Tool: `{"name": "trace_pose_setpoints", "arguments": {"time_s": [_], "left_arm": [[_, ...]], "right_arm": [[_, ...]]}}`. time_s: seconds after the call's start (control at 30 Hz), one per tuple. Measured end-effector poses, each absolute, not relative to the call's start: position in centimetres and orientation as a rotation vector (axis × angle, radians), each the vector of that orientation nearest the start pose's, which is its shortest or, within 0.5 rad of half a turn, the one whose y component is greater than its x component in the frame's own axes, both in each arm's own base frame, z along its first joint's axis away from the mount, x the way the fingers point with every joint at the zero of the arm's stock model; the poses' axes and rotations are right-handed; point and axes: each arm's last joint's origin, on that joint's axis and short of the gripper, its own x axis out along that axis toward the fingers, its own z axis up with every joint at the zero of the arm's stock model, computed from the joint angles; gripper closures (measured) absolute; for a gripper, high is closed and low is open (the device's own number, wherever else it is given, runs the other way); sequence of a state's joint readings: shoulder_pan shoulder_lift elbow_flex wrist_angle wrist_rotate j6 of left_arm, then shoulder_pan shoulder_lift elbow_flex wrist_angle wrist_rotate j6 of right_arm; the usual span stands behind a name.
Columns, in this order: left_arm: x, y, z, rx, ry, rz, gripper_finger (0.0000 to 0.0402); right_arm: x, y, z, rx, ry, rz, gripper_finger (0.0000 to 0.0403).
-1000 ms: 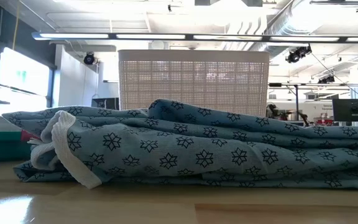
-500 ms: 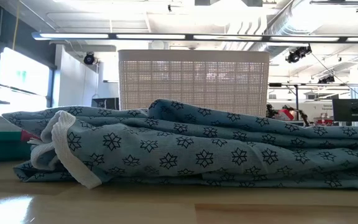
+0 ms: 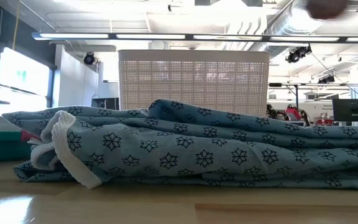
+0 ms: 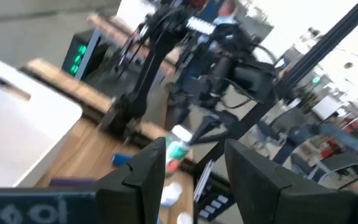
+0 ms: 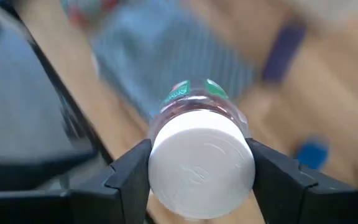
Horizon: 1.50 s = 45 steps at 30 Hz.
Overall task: Pick & place medical supplies in basket/bin
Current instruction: Put the green pill bottle into the white bin
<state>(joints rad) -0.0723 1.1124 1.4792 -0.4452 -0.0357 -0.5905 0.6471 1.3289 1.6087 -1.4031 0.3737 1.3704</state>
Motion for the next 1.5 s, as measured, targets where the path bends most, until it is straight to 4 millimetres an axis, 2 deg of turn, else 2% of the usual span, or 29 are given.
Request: {"name": "trace_pose_setpoints", "arguments": {"time_s": [0.27, 0.37, 0.47, 0.67, 0.87, 1.03, 1.23, 1.5], "left_arm": [[17.8, -1.0, 49.3, -0.548, -0.041, 0.015, 0.0202], [16.7, -0.9, 49.7, -0.524, -0.074, 0.032, 0.0202], [15.8, -0.7, 50.0, -0.499, -0.101, 0.06, 0.0202], [15.0, -0.6, 49.7, -0.471, -0.059, 0.076, 0.0202], [12.6, -0.4, 49.7, -0.425, -0.047, 0.088, 0.0202], [10.6, -0.2, 49.5, -0.417, -0.032, 0.111, 0.0202], [8.5, 0.1, 49.1, -0.425, -0.008, 0.168, 0.0202], [8.9, 0.6, 48.9, -0.403, -0.03, 0.365, 0.0202]], "right_arm": [[23.1, 5.1, 45.1, 0.653, 0.555, -0.489, 0.0186], [26.0, 2.6, 46.0, 0.588, 0.502, -0.475, 0.0186], [29.1, 0.0, 45.8, 0.527, 0.527, -0.481, 0.0186], [34.7, -5.4, 43.9, 0.451, 0.595, -0.57, 0.0186], [38.2, -10.9, 41.2, 0.462, 0.66, -0.7, 0.0186], [39.6, -14.9, 37.8, 0.493, 0.771, -0.805, 0.0186], [40.2, -18.8, 33.4, 0.575, 0.897, -0.866, 0.0186], [41.1, -22.7, 28.8, 0.58, 0.97, -0.851, 0.0186]]}}
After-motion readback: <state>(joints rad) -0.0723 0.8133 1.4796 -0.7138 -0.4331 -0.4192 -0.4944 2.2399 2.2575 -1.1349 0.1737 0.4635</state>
